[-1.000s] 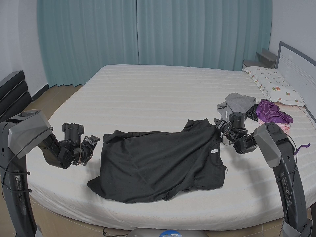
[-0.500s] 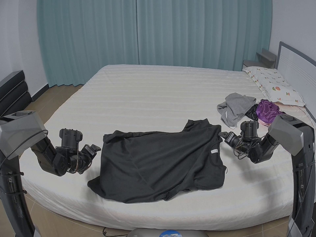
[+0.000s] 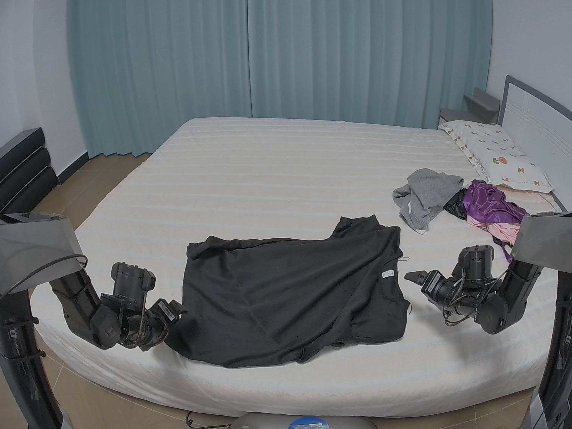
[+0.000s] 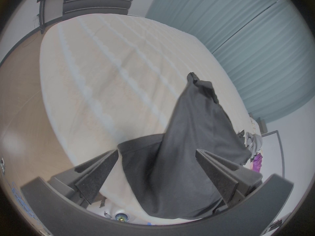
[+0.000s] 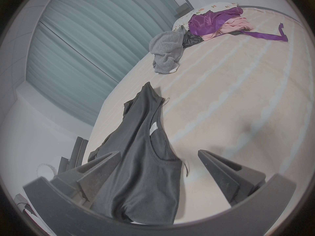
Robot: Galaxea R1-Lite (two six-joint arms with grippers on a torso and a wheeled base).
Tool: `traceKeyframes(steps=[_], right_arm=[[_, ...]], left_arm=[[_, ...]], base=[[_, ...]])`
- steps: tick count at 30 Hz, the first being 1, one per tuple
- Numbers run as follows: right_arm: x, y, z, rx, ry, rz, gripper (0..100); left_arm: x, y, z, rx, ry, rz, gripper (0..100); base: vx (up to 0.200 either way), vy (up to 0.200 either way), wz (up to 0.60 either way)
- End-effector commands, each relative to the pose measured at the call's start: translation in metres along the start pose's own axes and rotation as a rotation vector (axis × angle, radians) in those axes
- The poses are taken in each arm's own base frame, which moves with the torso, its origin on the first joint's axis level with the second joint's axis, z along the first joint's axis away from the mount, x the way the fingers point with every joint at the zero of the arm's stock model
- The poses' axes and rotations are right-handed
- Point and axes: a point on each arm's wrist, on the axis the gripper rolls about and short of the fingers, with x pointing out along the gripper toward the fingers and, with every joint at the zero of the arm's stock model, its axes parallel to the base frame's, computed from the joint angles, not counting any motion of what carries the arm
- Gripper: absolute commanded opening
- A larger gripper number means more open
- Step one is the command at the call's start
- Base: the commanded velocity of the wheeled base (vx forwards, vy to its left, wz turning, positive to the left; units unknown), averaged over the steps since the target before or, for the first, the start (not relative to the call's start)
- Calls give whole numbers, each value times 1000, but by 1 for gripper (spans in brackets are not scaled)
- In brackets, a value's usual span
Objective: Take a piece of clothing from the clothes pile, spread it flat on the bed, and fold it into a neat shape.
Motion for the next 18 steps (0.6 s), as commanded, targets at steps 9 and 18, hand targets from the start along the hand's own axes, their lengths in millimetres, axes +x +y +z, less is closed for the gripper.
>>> traceKeyframes(steps=[9,18], right_arm=[[-14,-9,-13,12,45,-32,100],[-18,-8,-24,-7,83,-42,100]], left_arm=[[8,14,-13,15,-26,68,100],[13,17,-15,17,-45,97,0]], base=[[0,0,0],[0,0,0]])
